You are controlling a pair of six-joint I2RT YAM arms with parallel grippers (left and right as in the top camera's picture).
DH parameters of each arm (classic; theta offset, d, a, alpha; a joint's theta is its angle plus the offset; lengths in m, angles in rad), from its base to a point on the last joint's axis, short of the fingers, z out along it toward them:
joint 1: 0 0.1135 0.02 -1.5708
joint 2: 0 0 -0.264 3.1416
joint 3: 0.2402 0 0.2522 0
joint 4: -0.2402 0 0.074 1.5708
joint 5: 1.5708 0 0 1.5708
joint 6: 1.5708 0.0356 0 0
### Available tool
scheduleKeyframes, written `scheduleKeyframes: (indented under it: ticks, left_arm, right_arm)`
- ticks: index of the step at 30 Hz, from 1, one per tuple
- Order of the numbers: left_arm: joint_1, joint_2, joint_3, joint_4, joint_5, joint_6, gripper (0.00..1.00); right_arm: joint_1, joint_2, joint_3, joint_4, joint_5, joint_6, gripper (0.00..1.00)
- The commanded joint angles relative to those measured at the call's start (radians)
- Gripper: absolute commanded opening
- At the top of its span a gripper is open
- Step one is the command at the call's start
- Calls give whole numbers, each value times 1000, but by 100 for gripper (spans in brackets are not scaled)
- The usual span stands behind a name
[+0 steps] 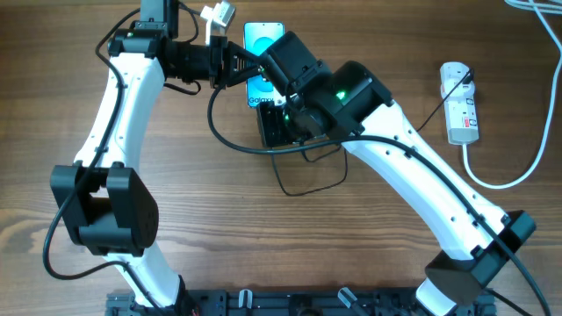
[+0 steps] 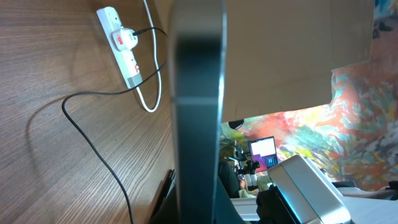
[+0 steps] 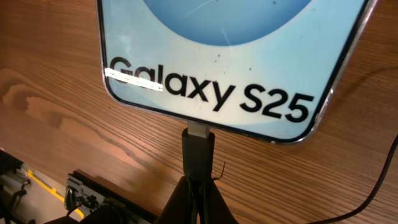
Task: Plug charger to phone and switch on socket
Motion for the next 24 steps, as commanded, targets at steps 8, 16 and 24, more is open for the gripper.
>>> scheduleKeyframes:
  ticks: [8, 16, 24]
  left_arm:
    - [-5, -27, 3, 0, 53, 34, 4]
    - [-5, -27, 3, 10, -23, 60, 4]
    - [-5, -27, 3, 11, -53, 61, 4]
  right_arm:
    - [-8, 39, 5, 10, 3, 2, 4]
    - [-8, 38, 5, -23, 2, 0, 4]
    - [-8, 38, 5, -10, 2, -5, 4]
